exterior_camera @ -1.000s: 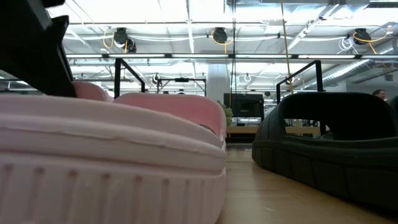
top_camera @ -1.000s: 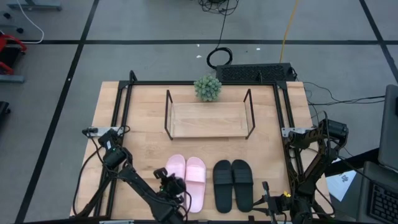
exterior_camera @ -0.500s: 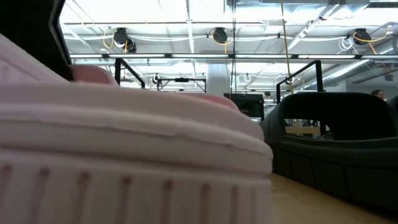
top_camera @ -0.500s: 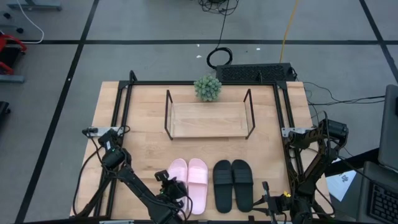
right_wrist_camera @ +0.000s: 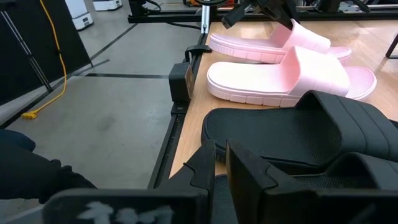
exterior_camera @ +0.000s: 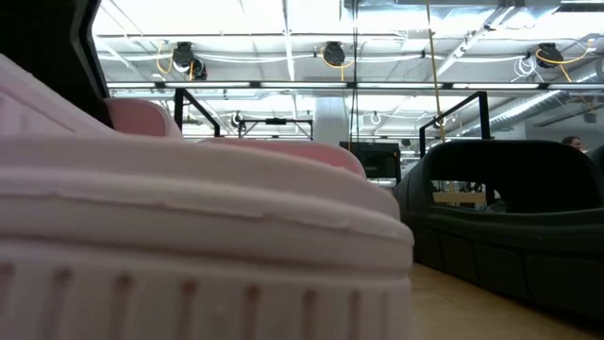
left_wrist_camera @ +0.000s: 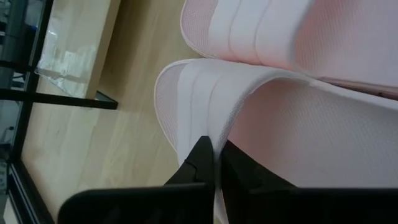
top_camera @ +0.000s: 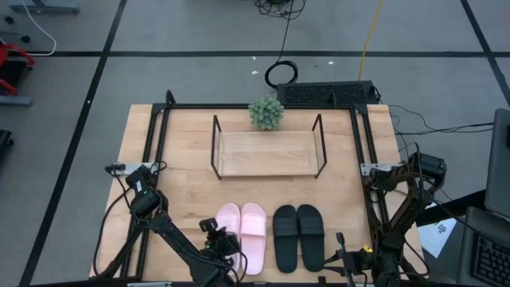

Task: Pick and place slides into the shelf
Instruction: Put the left pink slipper on the shelf

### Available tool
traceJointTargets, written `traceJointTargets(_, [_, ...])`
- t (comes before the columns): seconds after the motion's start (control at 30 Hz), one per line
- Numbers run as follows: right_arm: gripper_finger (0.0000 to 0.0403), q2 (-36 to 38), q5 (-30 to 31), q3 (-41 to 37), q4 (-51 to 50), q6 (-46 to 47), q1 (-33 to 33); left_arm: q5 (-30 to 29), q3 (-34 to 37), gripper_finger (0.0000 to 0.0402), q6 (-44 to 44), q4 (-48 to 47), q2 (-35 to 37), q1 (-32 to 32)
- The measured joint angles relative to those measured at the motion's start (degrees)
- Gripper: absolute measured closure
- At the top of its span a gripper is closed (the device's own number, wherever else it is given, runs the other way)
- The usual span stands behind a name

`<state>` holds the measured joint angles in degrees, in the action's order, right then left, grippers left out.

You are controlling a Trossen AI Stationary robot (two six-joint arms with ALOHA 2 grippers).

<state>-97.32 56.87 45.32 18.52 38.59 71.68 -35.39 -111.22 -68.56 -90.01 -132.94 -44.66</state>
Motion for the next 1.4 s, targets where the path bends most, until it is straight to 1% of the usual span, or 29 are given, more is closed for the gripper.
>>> traceJointTargets(0.1, [0.0373,0.0,0.0,0.0,0.0,0.0,0.0,-0.7,0.0,0.0402,1.2,-0.1,0.1,0.1])
traceJointTargets(0.2, [0.0373,0.0,0.1,0.0,0.0,0.0,0.0,-0.9,0.0,0.0402,2.5,0.1,1.7,0.3])
traceJointTargets(0.37, [0.0373,0.0,0.2,0.0,-0.1,0.0,0.0,-6.0,0.0,0.0402,4.2,0.0,7.0,0.4])
traceJointTargets(0.5, [0.0373,0.0,0.2,0.0,-0.2,0.4,0.0,-7.5,0.0,0.0402,6.0,0.0,10.8,0.9])
traceJointTargets(0.6, [0.0373,0.0,0.1,0.0,-0.2,0.4,0.0,-8.0,0.0,0.0402,9.3,0.1,12.5,1.8])
traceJointTargets(0.67, [0.0373,0.0,0.2,0.0,-0.2,0.4,0.0,-10.0,0.0,0.0401,12.5,-0.1,13.4,3.1])
traceJointTargets(0.97, [0.0373,0.0,0.3,0.0,-0.9,1.0,-0.1,-14.6,0.0,0.0401,26.5,0.0,17.5,12.9])
traceJointTargets(1.1, [0.0373,0.0,0.3,0.0,-1.6,1.3,-0.1,-17.7,0.0,0.0401,35.2,0.0,18.7,17.8])
traceJointTargets(1.27, [0.0373,0.0,3.3,0.0,-2.8,1.2,-0.1,-17.3,0.0,0.0401,41.8,0.1,18.7,24.9])
traceJointTargets(1.4, [0.0373,0.0,3.3,0.0,-2.8,1.3,-0.7,-19.2,0.0,0.0401,46.4,0.2,18.7,29.4])
